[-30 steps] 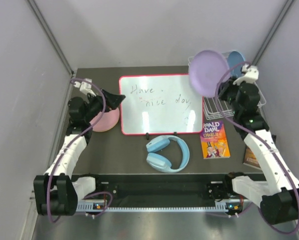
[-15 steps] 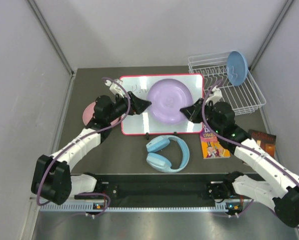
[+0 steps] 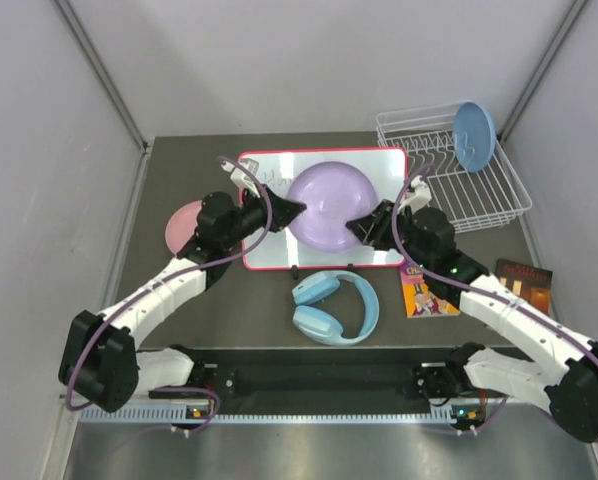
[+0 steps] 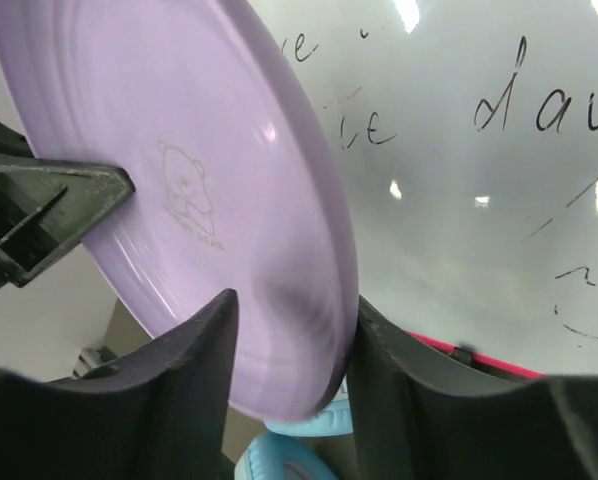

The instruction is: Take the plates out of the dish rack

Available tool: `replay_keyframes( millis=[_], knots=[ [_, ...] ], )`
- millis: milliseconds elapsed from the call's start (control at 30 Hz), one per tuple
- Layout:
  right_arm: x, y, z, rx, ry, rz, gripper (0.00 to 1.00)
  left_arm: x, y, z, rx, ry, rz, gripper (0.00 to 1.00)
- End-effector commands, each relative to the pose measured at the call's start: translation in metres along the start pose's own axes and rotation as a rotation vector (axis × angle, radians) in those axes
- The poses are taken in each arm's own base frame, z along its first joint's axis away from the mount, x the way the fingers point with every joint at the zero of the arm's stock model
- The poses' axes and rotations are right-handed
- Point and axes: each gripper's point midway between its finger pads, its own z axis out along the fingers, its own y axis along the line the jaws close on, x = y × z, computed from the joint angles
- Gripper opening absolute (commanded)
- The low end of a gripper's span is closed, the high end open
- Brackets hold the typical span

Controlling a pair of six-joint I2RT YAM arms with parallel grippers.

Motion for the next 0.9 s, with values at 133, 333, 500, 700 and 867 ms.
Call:
replay_keyframes(
  millis=[133,333,500,700,867],
  knots=[
    [-0.043,0.003,-0.024,0.067,-0.125,-0.122,0.60,-0.103,0.045,-0.063,-0.452,-0.312,0.222,0.00],
    [-0.058,-0.024,-0.042,0.149,-0.159,-0.152,0.62,-0.169,0.105,-0.153,-0.721,-0.459,0.192,0.00],
    [-0.065,-0.035,-0.048,0.177,-0.147,-0.172,0.62,-0.169,0.166,-0.215,-0.919,-0.511,0.118,0.00],
    [-0.072,-0.046,-0.050,0.196,-0.150,-0.185,0.62,-0.131,0.216,-0.219,-0.945,-0.469,-0.009,0.00],
    [-0.083,-0.059,-0.048,0.234,-0.163,-0.187,0.62,-0.098,0.241,-0.210,-0.935,-0.404,-0.085,0.00]
  ],
)
